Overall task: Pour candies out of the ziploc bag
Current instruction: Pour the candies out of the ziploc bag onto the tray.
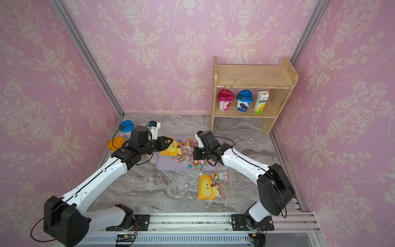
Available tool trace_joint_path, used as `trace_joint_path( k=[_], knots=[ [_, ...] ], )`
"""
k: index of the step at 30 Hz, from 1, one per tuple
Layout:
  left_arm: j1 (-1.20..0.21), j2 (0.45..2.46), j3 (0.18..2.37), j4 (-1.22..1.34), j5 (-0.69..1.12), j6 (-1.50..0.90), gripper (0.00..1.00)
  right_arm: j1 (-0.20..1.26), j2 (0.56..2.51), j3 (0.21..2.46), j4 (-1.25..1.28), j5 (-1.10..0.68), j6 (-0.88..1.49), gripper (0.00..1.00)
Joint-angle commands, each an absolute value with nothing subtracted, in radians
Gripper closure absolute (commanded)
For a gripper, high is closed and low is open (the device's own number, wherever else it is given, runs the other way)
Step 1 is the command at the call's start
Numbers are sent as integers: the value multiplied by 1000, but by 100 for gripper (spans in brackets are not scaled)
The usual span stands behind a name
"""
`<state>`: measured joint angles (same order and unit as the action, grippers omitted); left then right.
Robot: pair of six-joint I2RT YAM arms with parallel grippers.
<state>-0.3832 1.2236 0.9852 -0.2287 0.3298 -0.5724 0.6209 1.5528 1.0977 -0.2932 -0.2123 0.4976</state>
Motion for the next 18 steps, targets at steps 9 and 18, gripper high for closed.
trace_joint_path(
  k=[9, 18],
  knots=[
    [-362, 1204, 1098, -173, 285, -528, 100, 623, 1569, 1119, -398, -164, 498, 99],
    [-362, 1177, 1035, -137, 263, -545, 100, 626, 1592, 1131, -405, -166, 492, 99]
  ],
)
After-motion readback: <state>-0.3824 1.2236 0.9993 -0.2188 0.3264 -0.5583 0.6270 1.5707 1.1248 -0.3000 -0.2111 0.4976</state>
